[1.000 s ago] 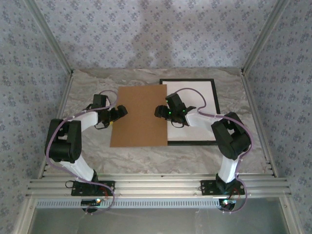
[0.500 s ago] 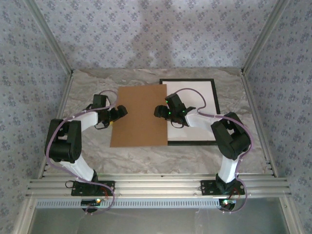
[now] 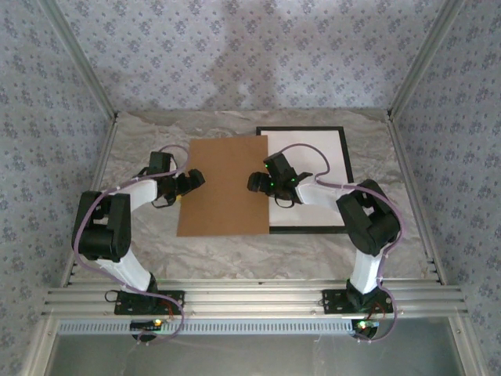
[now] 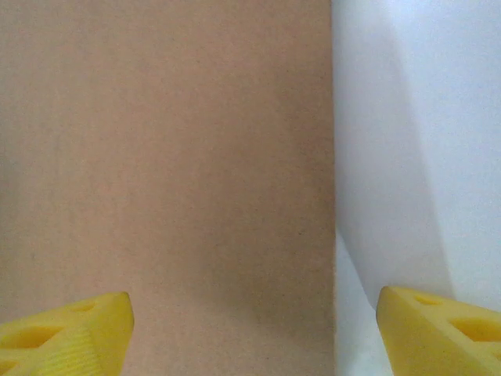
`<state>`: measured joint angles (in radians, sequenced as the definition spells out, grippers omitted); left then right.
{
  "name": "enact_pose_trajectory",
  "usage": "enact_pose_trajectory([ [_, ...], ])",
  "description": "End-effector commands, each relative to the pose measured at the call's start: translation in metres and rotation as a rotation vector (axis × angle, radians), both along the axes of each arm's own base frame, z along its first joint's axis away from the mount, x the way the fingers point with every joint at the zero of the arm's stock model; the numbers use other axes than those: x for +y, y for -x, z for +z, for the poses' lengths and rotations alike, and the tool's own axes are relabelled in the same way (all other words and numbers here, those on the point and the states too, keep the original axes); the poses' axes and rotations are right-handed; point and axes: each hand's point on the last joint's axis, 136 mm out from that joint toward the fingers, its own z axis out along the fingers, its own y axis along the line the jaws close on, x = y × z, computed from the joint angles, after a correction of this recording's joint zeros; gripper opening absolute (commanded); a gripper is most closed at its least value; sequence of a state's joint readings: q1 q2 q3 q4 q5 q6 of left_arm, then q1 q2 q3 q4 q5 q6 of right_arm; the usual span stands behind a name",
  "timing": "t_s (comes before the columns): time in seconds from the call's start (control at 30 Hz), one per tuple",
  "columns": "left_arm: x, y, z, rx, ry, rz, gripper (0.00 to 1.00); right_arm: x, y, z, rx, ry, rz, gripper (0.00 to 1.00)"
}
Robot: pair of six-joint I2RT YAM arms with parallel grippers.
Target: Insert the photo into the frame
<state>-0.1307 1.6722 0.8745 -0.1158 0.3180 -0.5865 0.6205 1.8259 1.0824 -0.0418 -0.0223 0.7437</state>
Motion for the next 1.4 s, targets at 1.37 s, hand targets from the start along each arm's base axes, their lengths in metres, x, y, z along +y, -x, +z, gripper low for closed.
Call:
enact_pose_trajectory([
  [1.37,-0.019,0.033,-0.029,0.156,0.079,-0.061,0.96,0.105,0.028,0.095,-0.096,-0.475,0.307,0.54],
])
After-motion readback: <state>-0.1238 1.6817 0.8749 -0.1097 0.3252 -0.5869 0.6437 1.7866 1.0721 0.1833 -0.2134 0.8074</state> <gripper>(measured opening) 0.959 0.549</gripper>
